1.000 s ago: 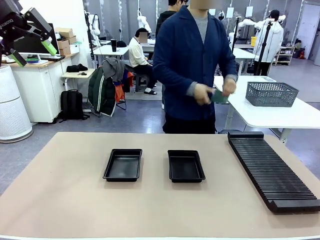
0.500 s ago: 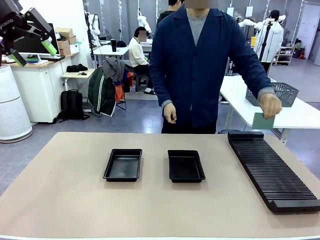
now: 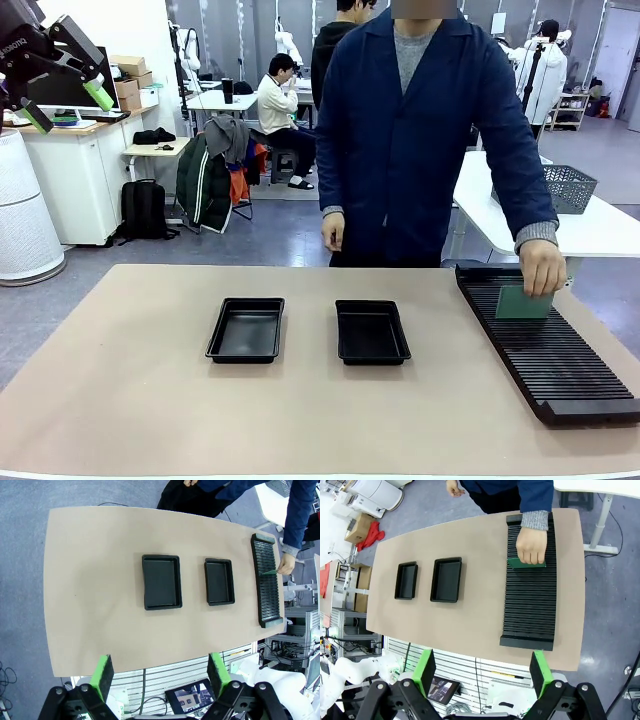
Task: Inspect and transfer BCBs to ESD trays.
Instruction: Pick up the Blank PCB from the PCB Rack and place it in the left ESD tray.
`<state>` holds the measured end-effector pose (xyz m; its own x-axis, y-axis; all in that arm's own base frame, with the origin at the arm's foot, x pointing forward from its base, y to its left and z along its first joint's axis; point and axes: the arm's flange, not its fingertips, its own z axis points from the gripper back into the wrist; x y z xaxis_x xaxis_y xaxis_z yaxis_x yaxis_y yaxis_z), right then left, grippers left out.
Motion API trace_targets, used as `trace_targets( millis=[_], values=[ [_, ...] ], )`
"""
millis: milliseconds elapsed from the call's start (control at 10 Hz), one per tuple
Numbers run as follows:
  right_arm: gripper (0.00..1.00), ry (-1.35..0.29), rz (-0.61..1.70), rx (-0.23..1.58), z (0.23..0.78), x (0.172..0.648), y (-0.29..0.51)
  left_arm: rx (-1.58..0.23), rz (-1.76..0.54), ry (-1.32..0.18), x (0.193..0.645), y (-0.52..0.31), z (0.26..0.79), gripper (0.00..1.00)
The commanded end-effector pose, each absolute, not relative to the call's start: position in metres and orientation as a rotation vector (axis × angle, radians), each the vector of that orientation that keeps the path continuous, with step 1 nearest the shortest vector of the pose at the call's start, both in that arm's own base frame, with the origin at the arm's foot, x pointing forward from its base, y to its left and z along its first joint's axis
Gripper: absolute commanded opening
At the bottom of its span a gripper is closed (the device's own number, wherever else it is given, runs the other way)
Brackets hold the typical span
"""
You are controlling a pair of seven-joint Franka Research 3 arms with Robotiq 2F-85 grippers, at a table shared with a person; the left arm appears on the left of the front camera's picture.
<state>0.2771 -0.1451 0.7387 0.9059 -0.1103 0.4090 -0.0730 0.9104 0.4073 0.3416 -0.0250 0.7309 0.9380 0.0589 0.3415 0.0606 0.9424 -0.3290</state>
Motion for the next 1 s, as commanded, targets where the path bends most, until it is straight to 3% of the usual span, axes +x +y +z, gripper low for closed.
trace_targets(
  millis=[0, 900],
  values=[
    [1.00, -0.440, -0.015, 0.428, 0.7386, 0.2778, -0.1444, -0.349, 0.004, -0.353, 0.3390, -0.0252, 0.7282, 1.00],
    [1.00, -0.440, -0.015, 0.428, 0.7386, 0.2778, -0.1444, -0.349, 0.004, -0.353, 0.3390, -0.0252, 0.7282, 1.00]
  ],
)
